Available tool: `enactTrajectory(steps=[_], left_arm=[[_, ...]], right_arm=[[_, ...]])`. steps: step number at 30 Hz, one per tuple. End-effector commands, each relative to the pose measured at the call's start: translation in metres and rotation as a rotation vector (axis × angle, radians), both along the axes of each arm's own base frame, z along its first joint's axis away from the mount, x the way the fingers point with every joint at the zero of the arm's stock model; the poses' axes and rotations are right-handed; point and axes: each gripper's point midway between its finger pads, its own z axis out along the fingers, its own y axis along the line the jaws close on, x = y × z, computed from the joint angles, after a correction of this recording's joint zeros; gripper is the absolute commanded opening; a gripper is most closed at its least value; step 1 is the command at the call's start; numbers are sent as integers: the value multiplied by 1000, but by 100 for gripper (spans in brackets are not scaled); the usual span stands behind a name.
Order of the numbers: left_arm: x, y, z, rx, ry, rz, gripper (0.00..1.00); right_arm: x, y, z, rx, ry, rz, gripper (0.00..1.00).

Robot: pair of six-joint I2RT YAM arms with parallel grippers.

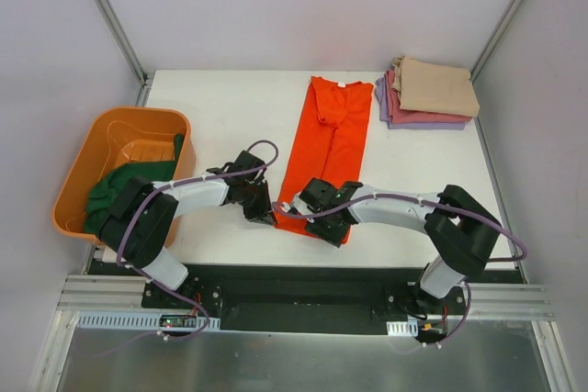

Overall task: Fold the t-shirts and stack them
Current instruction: Fold the folded rectangular tshirt in 1/3 of the way

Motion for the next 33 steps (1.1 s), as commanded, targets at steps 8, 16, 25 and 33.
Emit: enactTrajectory(steps=[8, 16, 25, 33], left_arm=[[-10, 19, 1, 62, -8, 58, 0], [-31, 44, 19, 76, -86, 94, 0], [-20, 58, 58, 31, -299, 172, 0], [27, 30, 94, -25, -405, 153, 0]], right_arm=[[-15, 7, 4, -47, -5, 108, 12], [-68, 56, 37, 268, 143, 232, 6], [-100, 82, 69, 453, 247, 339, 4], [-38, 59, 78, 410, 47, 125, 1]])
